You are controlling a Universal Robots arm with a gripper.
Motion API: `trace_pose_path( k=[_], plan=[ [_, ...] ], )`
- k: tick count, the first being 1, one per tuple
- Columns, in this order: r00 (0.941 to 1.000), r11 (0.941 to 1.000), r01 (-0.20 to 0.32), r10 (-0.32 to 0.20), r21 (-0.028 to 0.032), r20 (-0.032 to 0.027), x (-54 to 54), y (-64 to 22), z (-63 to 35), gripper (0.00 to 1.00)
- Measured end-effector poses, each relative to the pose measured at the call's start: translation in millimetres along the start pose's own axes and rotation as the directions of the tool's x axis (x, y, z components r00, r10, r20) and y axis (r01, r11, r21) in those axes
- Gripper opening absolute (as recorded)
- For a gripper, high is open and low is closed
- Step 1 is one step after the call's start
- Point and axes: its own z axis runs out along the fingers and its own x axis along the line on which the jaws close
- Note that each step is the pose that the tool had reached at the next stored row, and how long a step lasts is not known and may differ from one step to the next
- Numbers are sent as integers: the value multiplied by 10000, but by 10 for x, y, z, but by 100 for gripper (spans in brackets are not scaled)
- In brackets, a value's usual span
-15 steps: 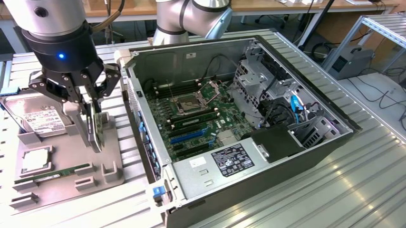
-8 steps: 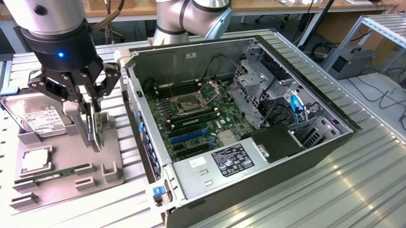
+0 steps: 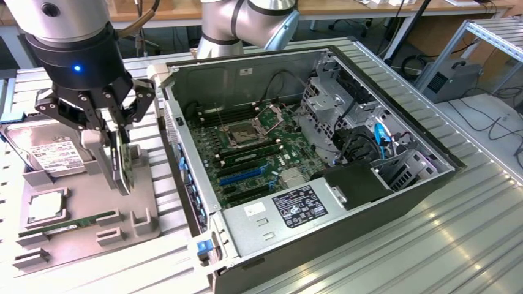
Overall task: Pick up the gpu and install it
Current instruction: 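Pick up the gpu and move the gpu toward the slot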
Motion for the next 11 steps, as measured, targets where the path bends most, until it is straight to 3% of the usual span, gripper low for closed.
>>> trace_pose_path(
  k=[11],
  plan=[
    [10000, 10000, 0, 0, -1, 0, -1, 2, -48, 27]
  ],
)
